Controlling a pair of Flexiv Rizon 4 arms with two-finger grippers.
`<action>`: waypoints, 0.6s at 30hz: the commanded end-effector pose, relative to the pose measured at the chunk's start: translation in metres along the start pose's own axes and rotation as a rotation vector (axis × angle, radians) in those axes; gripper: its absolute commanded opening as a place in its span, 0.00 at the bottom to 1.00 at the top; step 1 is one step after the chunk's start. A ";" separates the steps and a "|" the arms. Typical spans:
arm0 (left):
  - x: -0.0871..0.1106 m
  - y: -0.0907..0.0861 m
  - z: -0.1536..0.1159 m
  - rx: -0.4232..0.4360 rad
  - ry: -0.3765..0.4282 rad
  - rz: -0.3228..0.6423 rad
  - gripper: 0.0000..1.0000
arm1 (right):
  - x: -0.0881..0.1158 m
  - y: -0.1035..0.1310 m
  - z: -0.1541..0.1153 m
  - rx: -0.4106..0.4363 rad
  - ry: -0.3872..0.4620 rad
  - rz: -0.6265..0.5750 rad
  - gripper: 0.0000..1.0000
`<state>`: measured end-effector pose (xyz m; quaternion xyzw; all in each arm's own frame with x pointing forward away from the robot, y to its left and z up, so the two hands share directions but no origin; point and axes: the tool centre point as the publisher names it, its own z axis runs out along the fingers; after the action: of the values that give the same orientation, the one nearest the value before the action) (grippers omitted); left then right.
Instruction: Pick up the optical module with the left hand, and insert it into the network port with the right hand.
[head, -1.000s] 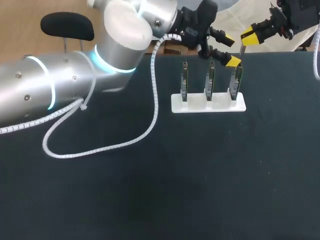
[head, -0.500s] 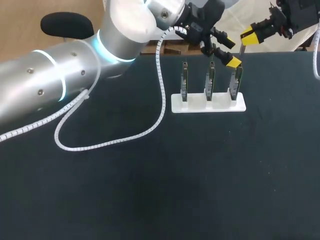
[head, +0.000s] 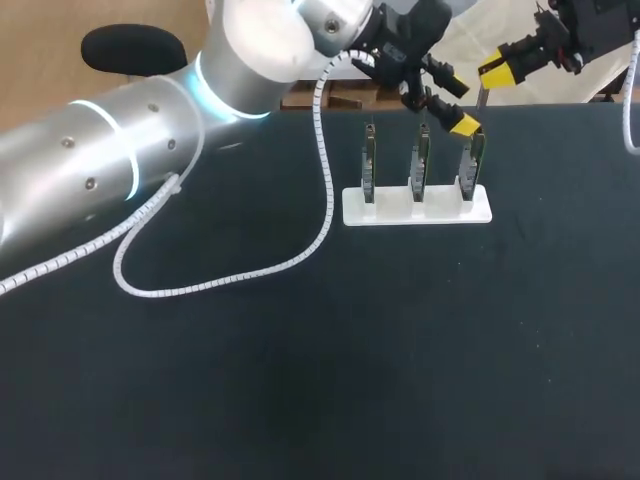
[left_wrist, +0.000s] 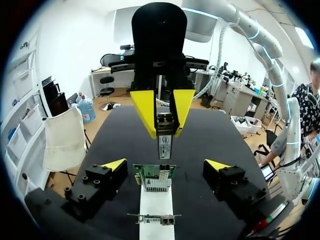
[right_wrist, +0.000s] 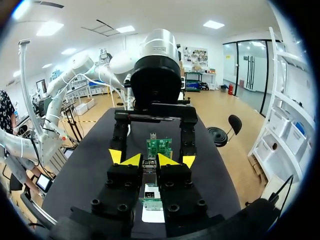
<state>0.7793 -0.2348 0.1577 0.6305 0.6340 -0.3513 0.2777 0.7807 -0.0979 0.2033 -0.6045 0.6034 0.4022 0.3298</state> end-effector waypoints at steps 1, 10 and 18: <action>0.004 -0.001 0.000 -0.003 0.003 -0.004 1.00 | 0.000 -0.002 0.000 -0.005 0.002 0.002 0.00; 0.008 -0.003 0.002 -0.002 -0.002 -0.021 1.00 | 0.001 -0.003 0.001 -0.010 0.006 0.004 0.00; 0.006 -0.007 0.005 0.006 -0.002 -0.028 1.00 | 0.002 -0.005 0.002 -0.011 0.007 0.002 0.00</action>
<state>0.7741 -0.2346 0.1506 0.6229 0.6399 -0.3600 0.2701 0.7825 -0.0969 0.2007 -0.6062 0.6043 0.4020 0.3252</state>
